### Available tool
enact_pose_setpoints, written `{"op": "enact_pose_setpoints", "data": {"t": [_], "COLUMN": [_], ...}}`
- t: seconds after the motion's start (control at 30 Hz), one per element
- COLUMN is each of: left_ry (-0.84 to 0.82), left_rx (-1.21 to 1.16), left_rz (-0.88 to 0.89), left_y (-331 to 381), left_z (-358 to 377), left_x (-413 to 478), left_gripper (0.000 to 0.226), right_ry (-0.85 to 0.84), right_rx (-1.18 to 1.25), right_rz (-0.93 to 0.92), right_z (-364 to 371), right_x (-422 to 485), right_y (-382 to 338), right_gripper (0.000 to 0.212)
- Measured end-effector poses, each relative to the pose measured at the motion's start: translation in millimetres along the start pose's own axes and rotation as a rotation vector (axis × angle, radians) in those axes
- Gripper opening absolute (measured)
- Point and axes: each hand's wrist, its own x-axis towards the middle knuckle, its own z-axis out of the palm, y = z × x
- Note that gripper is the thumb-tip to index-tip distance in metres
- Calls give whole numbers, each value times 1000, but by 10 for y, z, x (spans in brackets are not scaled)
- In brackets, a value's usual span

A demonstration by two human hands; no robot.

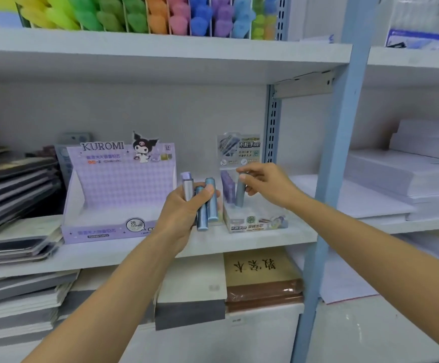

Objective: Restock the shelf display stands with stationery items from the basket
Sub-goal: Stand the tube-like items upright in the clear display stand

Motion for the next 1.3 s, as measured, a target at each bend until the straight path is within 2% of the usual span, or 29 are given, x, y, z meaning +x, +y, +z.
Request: {"op": "enact_pose_setpoints", "data": {"t": [0.13, 0.3, 0.47, 0.67, 0.83, 1.03, 1.3], "left_ry": [-20, 1, 15, 7, 5, 3, -11], "left_rx": [7, 11, 11, 16, 27, 40, 46], "left_rz": [17, 28, 12, 20, 16, 4, 9], "left_y": [58, 62, 51, 61, 38, 2, -26], "left_z": [4, -33, -69, -77, -103, -71, -46], "left_x": [178, 330, 406, 475, 518, 528, 534], "left_gripper": [24, 33, 39, 36, 22, 39, 35], "right_ry": [-53, 94, 165, 126, 39, 18, 66], "right_rx": [-8, 105, 1, -152, -273, -271, -286], "right_rz": [-38, -56, -28, -90, -141, -136, -122], "right_z": [-109, -206, -142, 129, 132, 90, 213], "right_x": [116, 421, 701, 817, 900, 881, 884], "right_y": [23, 27, 136, 271, 327, 386, 430], "right_gripper": [23, 22, 19, 17, 18, 20, 8]}}
